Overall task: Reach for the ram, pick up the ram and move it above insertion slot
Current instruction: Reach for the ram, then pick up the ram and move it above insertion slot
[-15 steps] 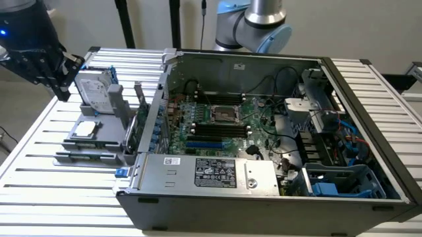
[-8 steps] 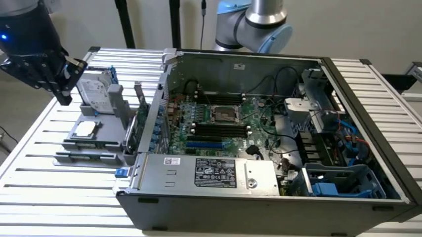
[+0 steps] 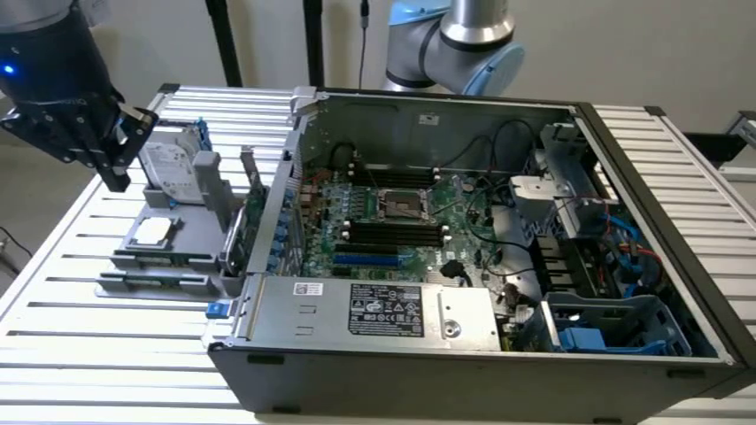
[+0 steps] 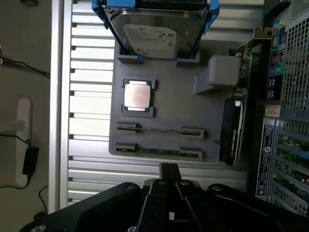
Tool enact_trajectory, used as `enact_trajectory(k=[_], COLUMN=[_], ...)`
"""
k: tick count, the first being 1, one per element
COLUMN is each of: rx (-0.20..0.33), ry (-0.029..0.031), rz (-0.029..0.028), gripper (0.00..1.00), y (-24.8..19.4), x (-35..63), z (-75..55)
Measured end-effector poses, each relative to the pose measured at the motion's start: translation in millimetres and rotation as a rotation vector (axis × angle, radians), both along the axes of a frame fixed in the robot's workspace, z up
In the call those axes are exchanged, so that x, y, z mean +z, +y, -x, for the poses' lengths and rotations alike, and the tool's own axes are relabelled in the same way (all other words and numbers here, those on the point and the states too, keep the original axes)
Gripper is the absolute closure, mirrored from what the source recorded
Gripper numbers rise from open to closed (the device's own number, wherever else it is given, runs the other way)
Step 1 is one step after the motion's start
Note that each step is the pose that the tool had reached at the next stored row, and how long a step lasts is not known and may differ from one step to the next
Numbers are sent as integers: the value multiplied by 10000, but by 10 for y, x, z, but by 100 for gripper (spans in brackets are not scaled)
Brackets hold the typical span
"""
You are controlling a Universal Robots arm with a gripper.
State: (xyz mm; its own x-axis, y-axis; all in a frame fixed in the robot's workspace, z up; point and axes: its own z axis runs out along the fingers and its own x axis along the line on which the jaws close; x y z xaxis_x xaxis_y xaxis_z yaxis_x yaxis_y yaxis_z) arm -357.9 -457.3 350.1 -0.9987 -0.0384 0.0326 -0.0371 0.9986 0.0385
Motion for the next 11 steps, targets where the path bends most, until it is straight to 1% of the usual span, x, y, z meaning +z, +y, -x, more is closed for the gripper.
enact_trajectory(k=[11], rx=[1978], ry=[-1], rz=[-1], gripper=[89], y=[0], x=[-10], z=[0])
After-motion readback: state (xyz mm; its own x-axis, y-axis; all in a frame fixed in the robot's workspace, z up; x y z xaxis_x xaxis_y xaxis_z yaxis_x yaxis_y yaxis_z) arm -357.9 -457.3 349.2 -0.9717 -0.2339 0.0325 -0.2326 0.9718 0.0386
